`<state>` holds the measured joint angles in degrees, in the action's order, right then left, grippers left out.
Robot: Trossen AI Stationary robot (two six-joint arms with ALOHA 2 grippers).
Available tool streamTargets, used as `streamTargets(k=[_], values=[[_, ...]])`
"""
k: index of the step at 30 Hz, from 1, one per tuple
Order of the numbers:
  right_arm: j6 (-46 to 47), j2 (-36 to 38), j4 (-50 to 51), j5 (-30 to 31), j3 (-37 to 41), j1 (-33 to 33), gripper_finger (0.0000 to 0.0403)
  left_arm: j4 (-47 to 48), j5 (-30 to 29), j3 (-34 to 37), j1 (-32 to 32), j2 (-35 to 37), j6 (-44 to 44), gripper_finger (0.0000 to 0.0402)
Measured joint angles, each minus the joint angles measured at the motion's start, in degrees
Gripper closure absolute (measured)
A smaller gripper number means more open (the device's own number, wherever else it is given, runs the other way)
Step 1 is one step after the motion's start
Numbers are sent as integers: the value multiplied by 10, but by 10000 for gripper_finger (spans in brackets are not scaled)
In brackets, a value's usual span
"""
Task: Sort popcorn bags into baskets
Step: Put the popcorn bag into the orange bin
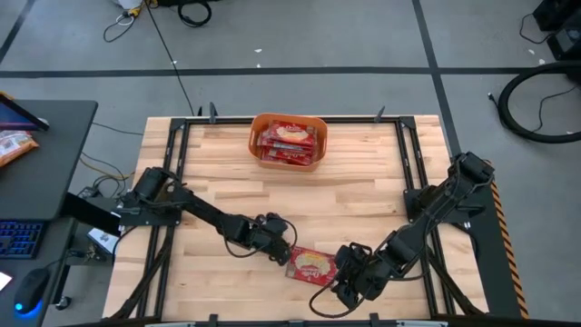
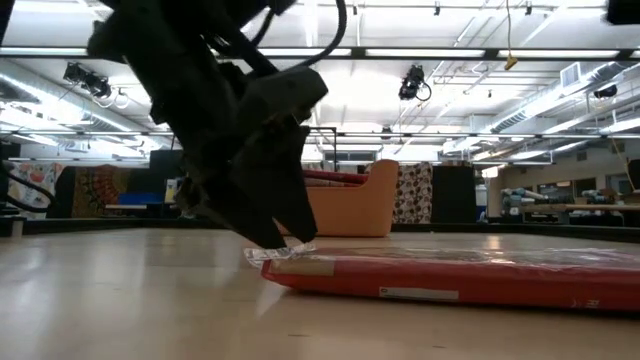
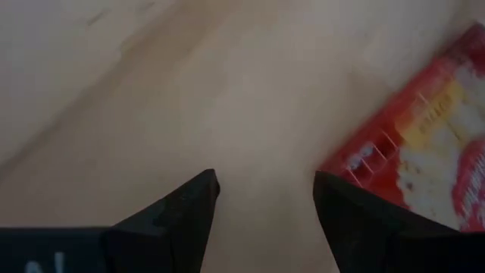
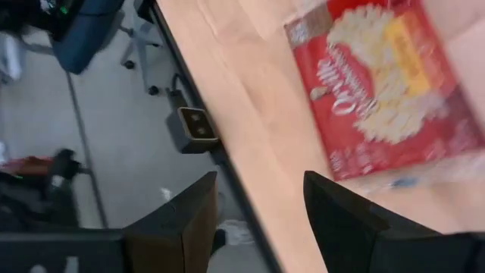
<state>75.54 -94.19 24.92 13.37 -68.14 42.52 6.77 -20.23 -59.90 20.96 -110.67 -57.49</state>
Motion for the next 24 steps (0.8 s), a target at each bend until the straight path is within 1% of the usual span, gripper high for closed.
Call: streamTargets(k=[2,5,8,13,18,20,24], values=[[-56,-2,4,0,0,-5,204,-2,6,1,-7,4,-5,173],[-163,-11,8,3,0,-8,204,-36,7,4,-8,8,32,173],[-242,-27,16,5,0,-10,204,-64,5,1,-1,28,54,173],[-300,-73,15,7,0,-16,204,-92,-2,-2,37,60,86,173],[-373,-124,-29,12,0,-19,204,-104,-10,-2,77,76,105,173],[-393,-139,-29,24,0,-19,204,-100,2,-2,88,76,97,173],[-414,-160,-22,44,0,-25,204,-109,8,-2,112,76,51,173]])
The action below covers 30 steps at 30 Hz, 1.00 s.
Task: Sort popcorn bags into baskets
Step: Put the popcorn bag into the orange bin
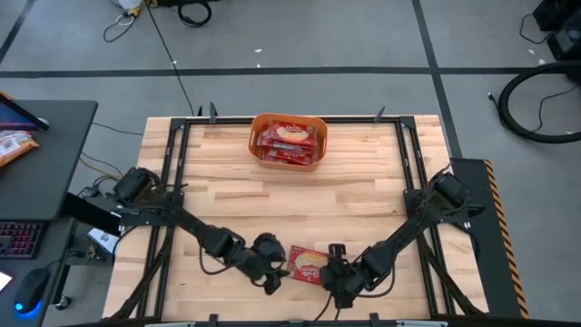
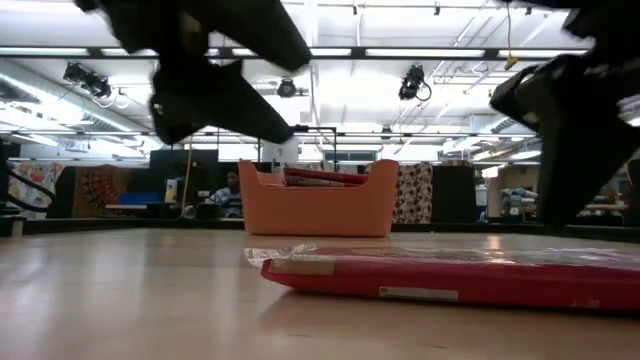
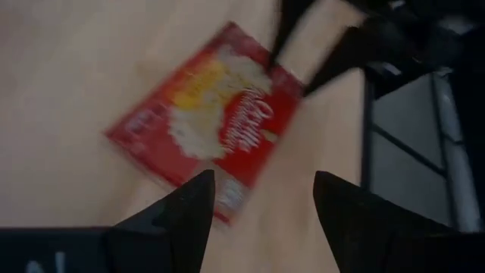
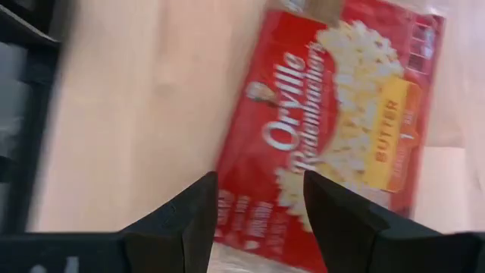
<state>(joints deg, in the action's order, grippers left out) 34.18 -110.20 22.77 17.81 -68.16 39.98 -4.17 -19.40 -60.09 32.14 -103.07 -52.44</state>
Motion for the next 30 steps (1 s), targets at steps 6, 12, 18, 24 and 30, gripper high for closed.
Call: streamTargets(k=[6,12,18,24,30], values=[[-23,-4,55,50,0,-36,206,-23,-21,0,25,0,-41,173],[-51,-1,85,31,18,-125,218,-25,-54,0,29,8,-55,173],[-96,13,128,74,26,-194,239,24,-61,-30,22,8,-37,173],[-143,90,160,131,12,-238,255,77,-64,-42,8,9,-11,173],[-195,161,178,69,13,-247,257,81,-64,-42,-17,9,-4,173]])
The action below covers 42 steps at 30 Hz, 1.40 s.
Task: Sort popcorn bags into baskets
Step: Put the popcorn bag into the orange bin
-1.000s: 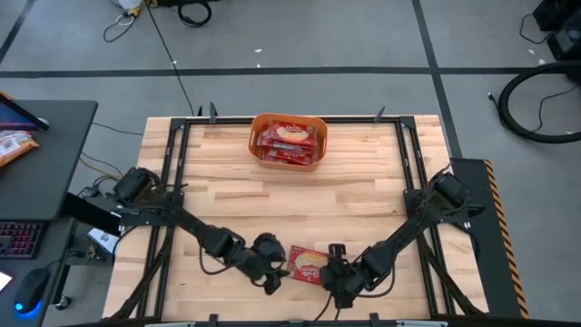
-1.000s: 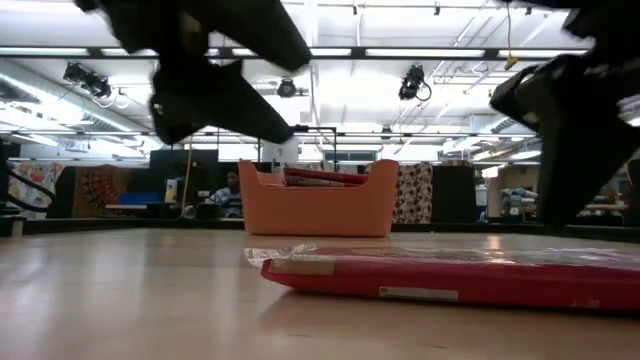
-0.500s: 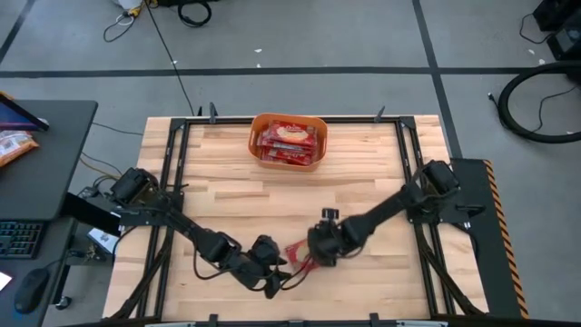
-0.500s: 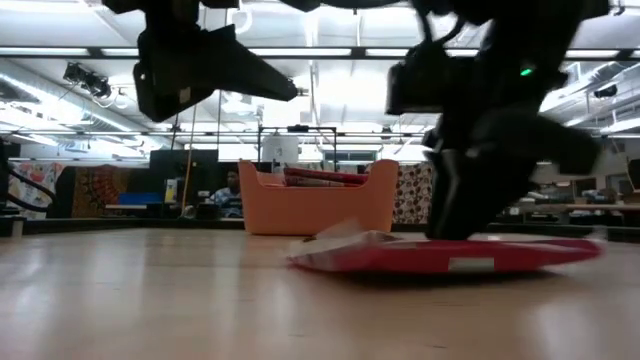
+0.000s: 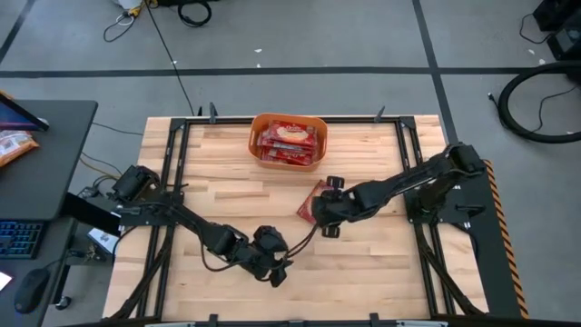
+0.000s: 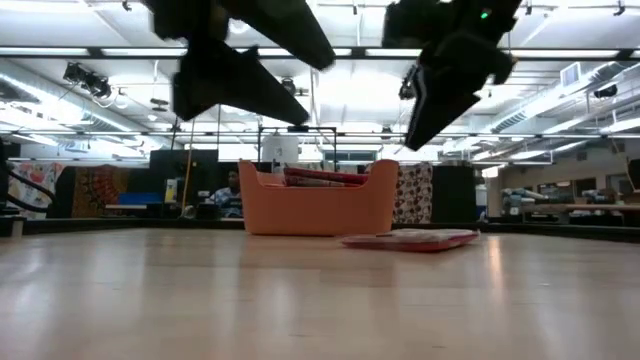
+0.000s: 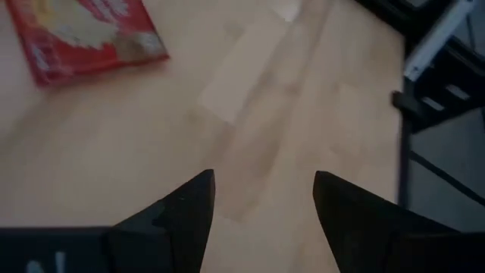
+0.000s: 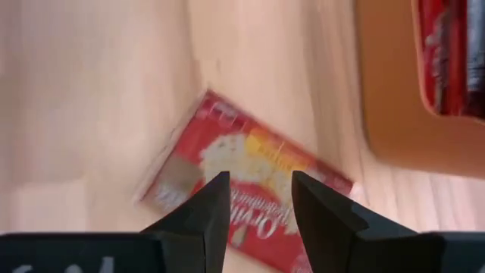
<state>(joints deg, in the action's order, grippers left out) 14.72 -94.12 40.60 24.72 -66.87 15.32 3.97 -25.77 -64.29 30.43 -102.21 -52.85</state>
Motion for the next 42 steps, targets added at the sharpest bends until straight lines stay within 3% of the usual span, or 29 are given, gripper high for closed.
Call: streamTargets(k=[5,9,19,27,42], values=[[26,31,78,-18,2,3,257,15,2,0,-35,0,16,173],[30,55,78,-15,49,3,257,21,19,0,-70,0,27,173],[-41,71,-68,-23,202,4,256,54,26,0,-149,0,47,173],[-174,71,-109,-18,235,3,256,71,92,0,-187,0,62,173],[-294,71,-255,-24,309,-56,256,70,91,0,-194,0,86,173]])
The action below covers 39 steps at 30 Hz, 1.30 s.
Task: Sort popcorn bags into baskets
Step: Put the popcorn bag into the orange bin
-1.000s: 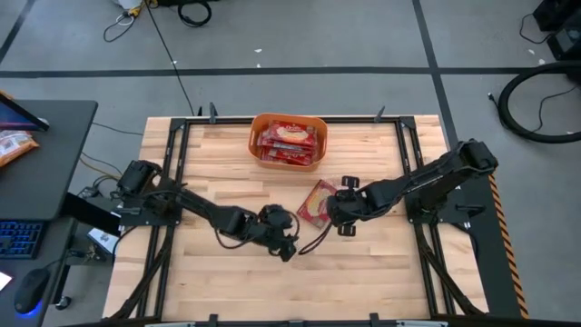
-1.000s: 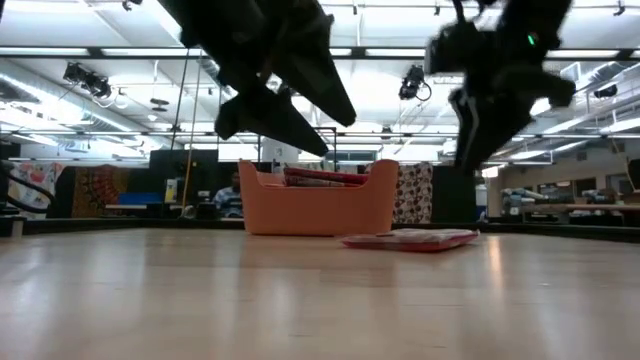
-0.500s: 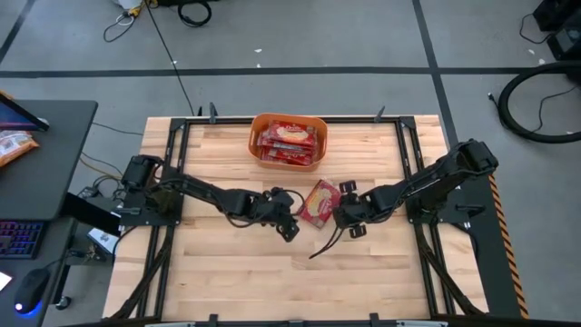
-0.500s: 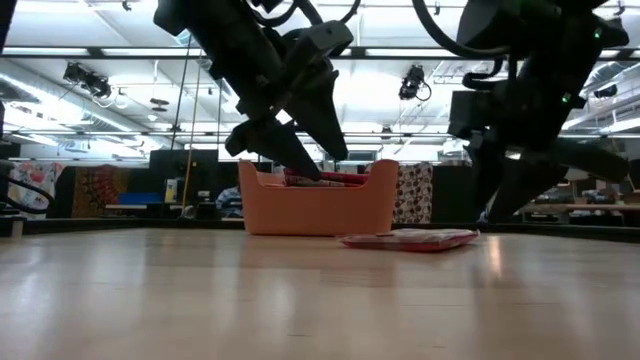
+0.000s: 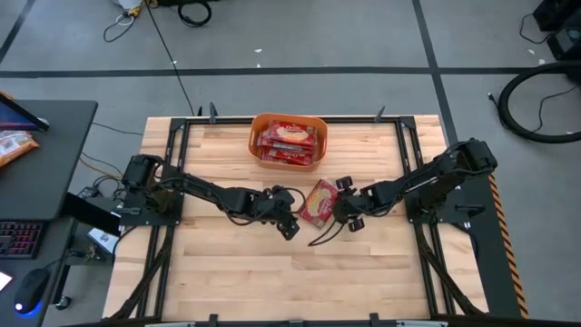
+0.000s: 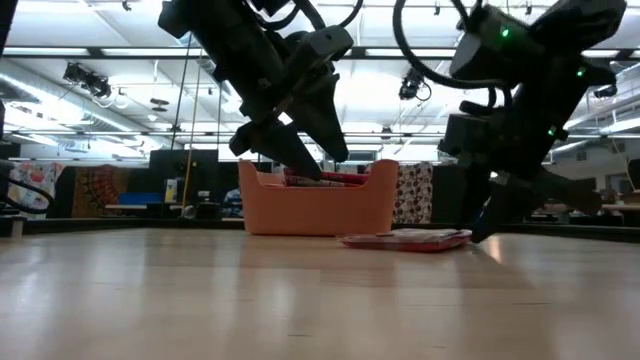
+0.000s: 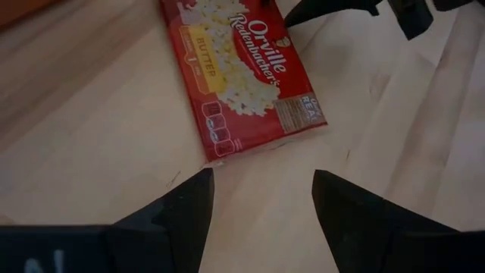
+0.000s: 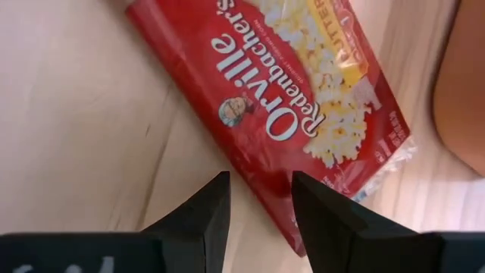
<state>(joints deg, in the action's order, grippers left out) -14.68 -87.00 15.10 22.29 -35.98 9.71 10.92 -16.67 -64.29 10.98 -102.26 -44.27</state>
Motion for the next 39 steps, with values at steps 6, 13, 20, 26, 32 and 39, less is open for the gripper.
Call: streamTargets(k=[6,13,20,26,32,39], values=[[-25,1,-48,-35,20,-26,262,-1,0,0,1,0,-9,173],[-23,0,-66,-40,21,-32,352,-3,34,0,9,0,-27,173],[40,0,-43,-39,11,-19,389,-3,53,-12,18,0,-27,173],[99,13,49,-56,-49,-3,396,-4,9,-34,25,0,33,173],[121,31,146,-25,-121,4,398,21,3,-65,21,0,42,173],[113,64,187,11,-186,3,400,165,-24,-168,25,27,89,186]])
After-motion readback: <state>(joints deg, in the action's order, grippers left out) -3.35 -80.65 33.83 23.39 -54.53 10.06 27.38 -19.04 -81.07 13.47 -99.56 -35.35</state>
